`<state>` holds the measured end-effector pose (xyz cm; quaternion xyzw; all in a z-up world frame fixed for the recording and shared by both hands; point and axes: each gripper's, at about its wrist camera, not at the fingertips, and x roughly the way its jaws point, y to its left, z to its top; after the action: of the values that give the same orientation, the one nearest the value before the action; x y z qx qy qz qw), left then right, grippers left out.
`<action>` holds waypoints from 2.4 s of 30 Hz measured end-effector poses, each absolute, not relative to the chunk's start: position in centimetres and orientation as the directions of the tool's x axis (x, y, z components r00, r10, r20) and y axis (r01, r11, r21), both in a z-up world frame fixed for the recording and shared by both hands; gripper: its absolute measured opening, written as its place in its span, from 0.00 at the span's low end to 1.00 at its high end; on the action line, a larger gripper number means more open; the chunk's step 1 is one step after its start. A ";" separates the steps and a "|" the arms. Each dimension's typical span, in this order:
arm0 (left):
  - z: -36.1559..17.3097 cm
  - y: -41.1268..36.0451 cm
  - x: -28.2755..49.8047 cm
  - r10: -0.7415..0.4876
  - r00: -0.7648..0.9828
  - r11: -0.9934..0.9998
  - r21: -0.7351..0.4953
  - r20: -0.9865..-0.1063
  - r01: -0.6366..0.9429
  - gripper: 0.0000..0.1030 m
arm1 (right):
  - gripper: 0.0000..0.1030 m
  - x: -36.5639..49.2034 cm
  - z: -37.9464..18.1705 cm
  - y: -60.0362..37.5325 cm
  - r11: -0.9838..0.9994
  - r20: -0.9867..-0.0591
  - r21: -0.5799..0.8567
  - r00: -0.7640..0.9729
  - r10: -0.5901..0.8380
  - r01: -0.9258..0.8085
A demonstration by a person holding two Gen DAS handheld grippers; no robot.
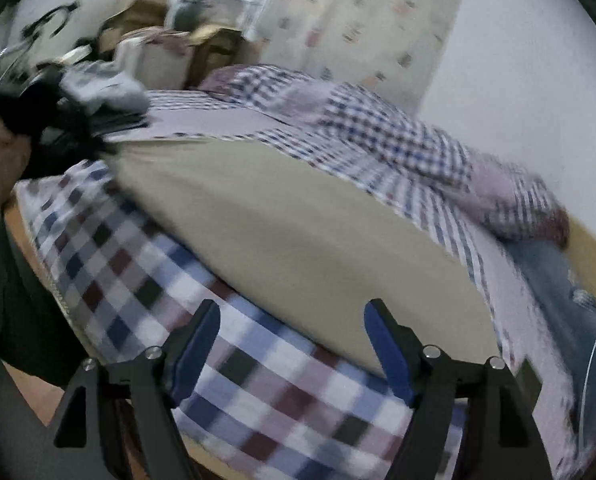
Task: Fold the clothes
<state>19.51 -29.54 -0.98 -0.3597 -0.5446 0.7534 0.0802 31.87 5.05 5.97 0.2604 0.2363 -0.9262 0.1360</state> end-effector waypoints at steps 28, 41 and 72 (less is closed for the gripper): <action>-1.1 -31.3 19.6 0.649 -0.709 -0.270 -0.955 -0.275 0.123 0.03 | 0.14 21.8 2.1 -14.9 -0.627 -0.482 -0.613 -0.856 -0.185 0.481; -0.7 -29.9 18.4 0.658 -0.708 -0.269 -0.958 -0.257 0.098 0.76 | 0.05 21.5 3.4 -14.6 -0.663 -0.510 -0.557 -0.836 -0.202 0.500; -1.5 -27.8 12.9 0.690 -0.690 -0.208 -0.973 -0.218 0.100 0.05 | 0.53 23.6 1.9 -12.1 -0.612 -0.366 -0.686 -0.913 -0.177 0.394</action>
<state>12.93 -27.78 -1.54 -0.3330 -0.5934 0.7020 0.2099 23.63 -12.12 1.88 0.1319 0.4103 -0.8879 0.1608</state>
